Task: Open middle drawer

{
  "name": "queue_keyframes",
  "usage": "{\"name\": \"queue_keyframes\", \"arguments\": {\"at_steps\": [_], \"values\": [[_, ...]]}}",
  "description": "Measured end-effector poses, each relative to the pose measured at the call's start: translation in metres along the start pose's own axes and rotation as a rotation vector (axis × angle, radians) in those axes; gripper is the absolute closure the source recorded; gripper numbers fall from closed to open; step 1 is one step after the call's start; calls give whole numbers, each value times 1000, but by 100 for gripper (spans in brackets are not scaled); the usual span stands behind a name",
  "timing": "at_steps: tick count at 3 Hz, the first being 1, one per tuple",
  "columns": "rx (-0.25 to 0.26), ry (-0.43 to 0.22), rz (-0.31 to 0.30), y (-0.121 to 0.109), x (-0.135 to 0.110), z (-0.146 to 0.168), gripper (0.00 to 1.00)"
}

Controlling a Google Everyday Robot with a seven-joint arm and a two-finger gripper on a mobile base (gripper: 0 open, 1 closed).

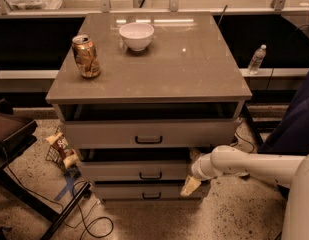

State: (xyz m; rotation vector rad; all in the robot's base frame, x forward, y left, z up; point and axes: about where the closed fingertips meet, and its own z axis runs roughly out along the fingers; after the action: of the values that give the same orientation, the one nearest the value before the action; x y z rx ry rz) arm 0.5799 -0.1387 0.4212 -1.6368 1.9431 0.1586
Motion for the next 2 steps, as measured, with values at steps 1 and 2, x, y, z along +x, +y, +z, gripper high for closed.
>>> {"name": "queue_keyframes", "arguments": {"at_steps": [1,2], "values": [[0,0,0,0,0,0,0],[-3,-1,0,1,-1,1,18]]}}
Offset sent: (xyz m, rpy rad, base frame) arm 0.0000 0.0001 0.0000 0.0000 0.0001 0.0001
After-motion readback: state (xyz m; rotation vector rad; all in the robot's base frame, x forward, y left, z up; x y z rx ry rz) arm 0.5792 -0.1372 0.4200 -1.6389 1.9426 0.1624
